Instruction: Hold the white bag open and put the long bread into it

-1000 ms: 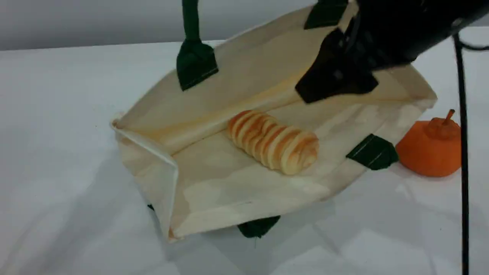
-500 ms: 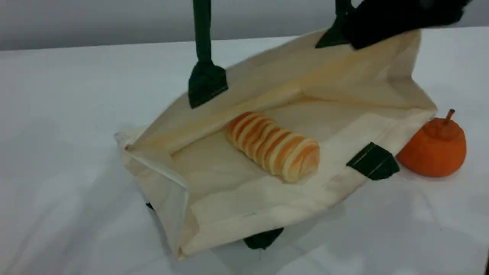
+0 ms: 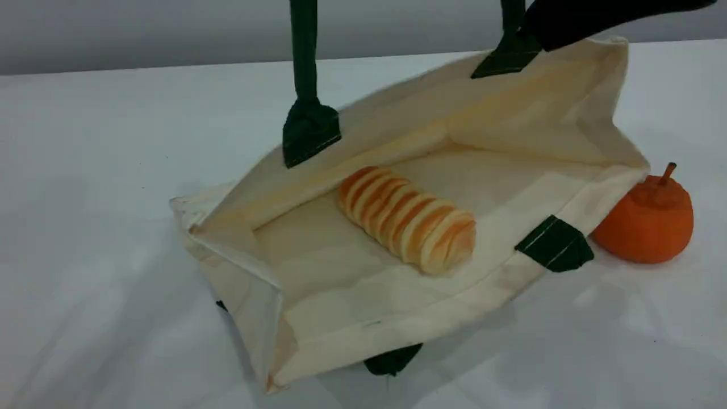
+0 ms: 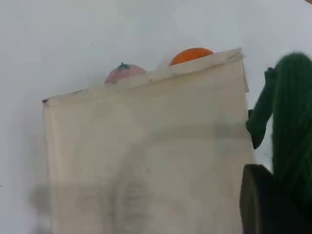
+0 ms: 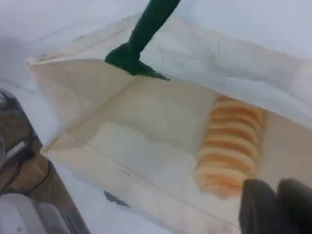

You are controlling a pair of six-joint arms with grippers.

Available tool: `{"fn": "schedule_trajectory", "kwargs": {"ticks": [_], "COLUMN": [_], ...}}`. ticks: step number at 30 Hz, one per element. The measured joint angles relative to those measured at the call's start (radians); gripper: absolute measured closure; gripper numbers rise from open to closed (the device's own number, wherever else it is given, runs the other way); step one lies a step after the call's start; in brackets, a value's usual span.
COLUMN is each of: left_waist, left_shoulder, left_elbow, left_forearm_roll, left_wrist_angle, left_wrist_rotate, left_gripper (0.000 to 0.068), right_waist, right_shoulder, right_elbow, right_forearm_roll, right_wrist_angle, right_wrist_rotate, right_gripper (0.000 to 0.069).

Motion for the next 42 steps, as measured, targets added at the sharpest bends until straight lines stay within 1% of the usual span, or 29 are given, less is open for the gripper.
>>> {"fn": "schedule_trajectory", "kwargs": {"ticks": [1, 4, 7, 9, 11, 13, 20, 23, 33, 36, 42], "left_waist": [0.000, 0.000, 0.000, 0.000, 0.000, 0.000, 0.000, 0.000, 0.000, 0.000, 0.000], "left_shoulder": [0.000, 0.000, 0.000, 0.000, 0.000, 0.000, 0.005, 0.027, 0.151, 0.185, 0.238], "left_elbow": [0.000, 0.000, 0.000, 0.000, 0.000, 0.000, 0.000, 0.000, 0.000, 0.000, 0.000], "left_forearm_roll": [-0.001, -0.003, -0.003, -0.003, -0.003, -0.002, -0.004, -0.025, -0.027, -0.056, -0.045], "left_wrist_angle": [0.000, 0.000, 0.000, 0.000, 0.000, 0.000, 0.000, 0.001, 0.000, 0.000, -0.001], "left_wrist_rotate": [0.000, 0.000, 0.000, 0.000, 0.000, 0.000, 0.001, 0.001, -0.010, -0.010, -0.009], "left_gripper": [0.0601, 0.0601, 0.0601, 0.0601, 0.0601, 0.0601, 0.0601, 0.0601, 0.0601, 0.0601, 0.0600], "right_waist": [0.000, 0.000, 0.000, 0.000, 0.000, 0.000, 0.000, 0.000, 0.000, 0.000, 0.000], "right_shoulder": [0.000, 0.000, 0.001, 0.001, 0.001, -0.003, -0.069, -0.094, -0.160, -0.163, -0.163], "right_elbow": [0.000, 0.000, -0.002, -0.002, -0.002, -0.002, -0.003, -0.003, -0.003, -0.003, -0.003], "right_forearm_roll": [0.000, 0.000, 0.000, 0.000, 0.000, 0.000, -0.036, -0.067, -0.224, -0.270, -0.322], "right_wrist_angle": [-0.002, -0.014, -0.029, -0.033, -0.033, -0.033, -0.051, -0.071, -0.052, -0.037, -0.030], "right_wrist_rotate": [0.000, -0.003, -0.003, -0.003, -0.001, -0.001, 0.013, 0.057, 0.213, 0.249, 0.276], "right_gripper": [0.0585, 0.0461, 0.0317, 0.0248, 0.0211, 0.0197, 0.0197, 0.0199, 0.0199, 0.0199, 0.0199]}}
